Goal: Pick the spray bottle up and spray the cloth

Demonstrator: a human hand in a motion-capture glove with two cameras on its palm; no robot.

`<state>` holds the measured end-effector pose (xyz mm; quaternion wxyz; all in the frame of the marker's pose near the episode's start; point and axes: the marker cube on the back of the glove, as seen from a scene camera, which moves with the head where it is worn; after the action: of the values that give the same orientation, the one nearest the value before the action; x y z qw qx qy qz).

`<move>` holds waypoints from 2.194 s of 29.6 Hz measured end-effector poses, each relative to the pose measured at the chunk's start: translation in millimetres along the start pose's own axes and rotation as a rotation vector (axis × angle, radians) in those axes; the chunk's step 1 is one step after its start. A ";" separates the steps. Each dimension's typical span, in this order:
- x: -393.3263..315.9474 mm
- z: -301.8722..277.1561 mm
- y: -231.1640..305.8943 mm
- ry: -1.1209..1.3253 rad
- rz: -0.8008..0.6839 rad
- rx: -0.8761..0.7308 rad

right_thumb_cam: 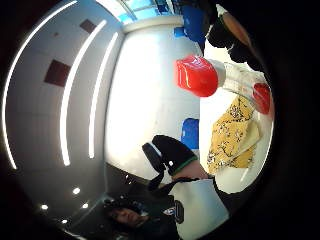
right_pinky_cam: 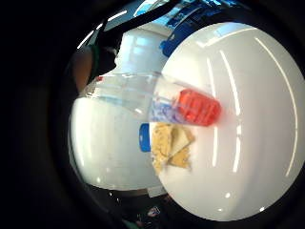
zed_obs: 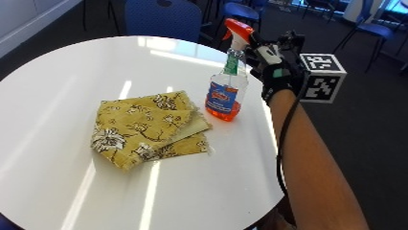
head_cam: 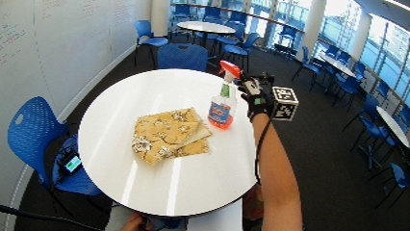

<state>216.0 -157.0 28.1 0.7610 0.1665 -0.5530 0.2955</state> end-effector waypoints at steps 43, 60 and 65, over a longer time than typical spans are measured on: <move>-53.4 10.7 -31.0 0.185 -0.258 0.364; -65.8 10.5 -27.4 0.184 -0.308 0.415; -63.2 12.5 -27.9 0.182 -0.307 0.403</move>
<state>210.9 -202.6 -25.1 0.7948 0.3694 -0.3808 0.2947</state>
